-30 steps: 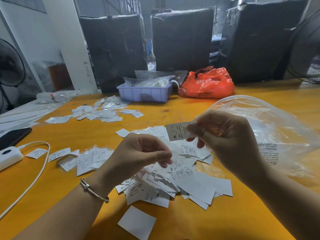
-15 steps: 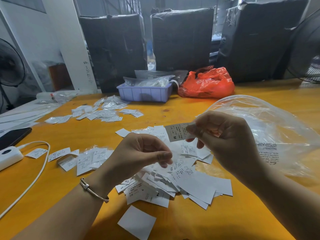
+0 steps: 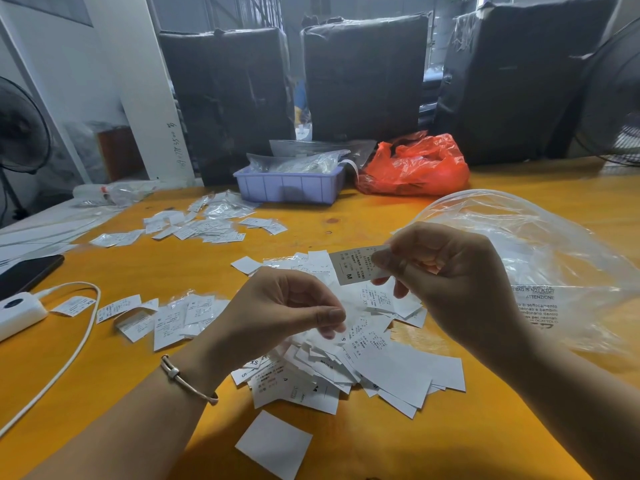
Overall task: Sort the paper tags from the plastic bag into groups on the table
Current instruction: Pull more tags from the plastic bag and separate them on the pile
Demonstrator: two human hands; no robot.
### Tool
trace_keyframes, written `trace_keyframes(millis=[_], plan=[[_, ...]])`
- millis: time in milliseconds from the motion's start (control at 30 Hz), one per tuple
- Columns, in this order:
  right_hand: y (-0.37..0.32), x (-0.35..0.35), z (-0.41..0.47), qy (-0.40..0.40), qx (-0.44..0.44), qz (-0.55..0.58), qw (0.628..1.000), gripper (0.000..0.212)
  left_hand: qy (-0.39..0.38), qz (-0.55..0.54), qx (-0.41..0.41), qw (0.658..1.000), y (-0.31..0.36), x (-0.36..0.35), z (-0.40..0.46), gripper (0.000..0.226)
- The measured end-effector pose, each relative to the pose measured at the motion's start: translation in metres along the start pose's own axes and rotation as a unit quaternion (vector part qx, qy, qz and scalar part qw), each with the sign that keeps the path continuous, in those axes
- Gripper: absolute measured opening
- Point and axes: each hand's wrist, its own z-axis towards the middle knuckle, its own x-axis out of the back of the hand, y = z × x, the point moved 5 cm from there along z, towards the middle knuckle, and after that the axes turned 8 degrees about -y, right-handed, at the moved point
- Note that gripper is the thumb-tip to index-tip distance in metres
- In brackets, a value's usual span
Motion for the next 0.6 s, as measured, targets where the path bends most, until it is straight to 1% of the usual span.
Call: trace_keyframes(millis=[67,367,600], plan=[[0.001,-0.0005,0.0,-0.005,-0.003,0.001,1.0,0.013,0.0,-0.001,0.002,1.0,-0.0006,0.0002,0.0,0.008],[0.0001,0.0016,0.0005,-0.007,-0.004,0.009,1.0,0.013,0.0,-0.009,-0.003,1.0,-0.0012,0.0003,0.0007,0.007],[0.0005,-0.006,0.0002,-0.061,-0.006,-0.001,0.998,0.014,0.018,-0.008,-0.007,1.0,-0.0014,0.0028,-0.001,0.012]])
